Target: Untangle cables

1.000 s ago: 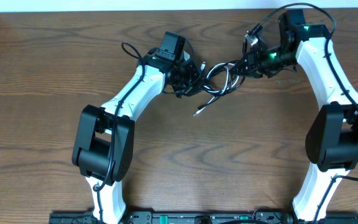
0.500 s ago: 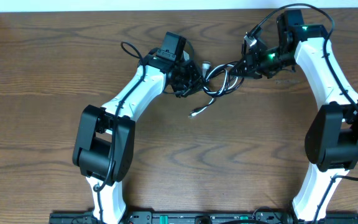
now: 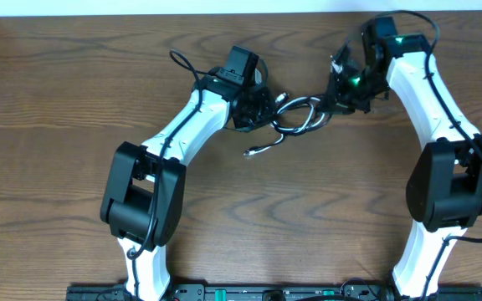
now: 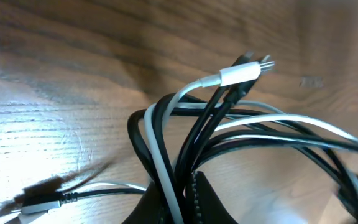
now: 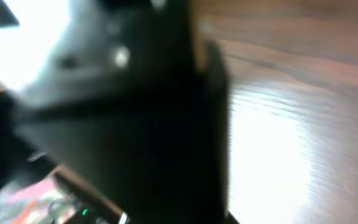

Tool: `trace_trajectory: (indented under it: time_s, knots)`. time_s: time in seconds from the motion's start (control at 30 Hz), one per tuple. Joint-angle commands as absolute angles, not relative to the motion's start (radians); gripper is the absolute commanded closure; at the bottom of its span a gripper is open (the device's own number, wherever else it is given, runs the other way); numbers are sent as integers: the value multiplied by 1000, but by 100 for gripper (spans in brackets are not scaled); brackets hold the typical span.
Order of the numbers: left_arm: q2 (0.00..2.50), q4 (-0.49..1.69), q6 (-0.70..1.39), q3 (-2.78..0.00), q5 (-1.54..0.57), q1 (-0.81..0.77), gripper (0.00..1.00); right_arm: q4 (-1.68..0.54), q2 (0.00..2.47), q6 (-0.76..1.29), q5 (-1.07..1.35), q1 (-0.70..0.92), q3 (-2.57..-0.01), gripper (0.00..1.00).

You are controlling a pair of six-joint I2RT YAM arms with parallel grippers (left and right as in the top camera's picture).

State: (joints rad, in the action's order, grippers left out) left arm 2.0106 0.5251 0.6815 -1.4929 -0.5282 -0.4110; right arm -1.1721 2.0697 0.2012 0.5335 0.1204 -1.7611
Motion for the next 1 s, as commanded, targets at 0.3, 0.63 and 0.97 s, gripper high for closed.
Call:
trace_trajectory:
  time_s: [0.3, 0.63, 0.97]
  knots:
    - [1840, 545, 482, -1496, -1054, -220, 92, -995, 2059, 360, 186, 85, -1531, 99]
    - [1840, 553, 484, -1496, -1083, -210, 93, -1100, 2053, 75, 430, 84, -1645, 79]
    - [1841, 553, 621, -1496, -918, -214, 92, -1292, 2053, 18, 441, 94, -1866, 44]
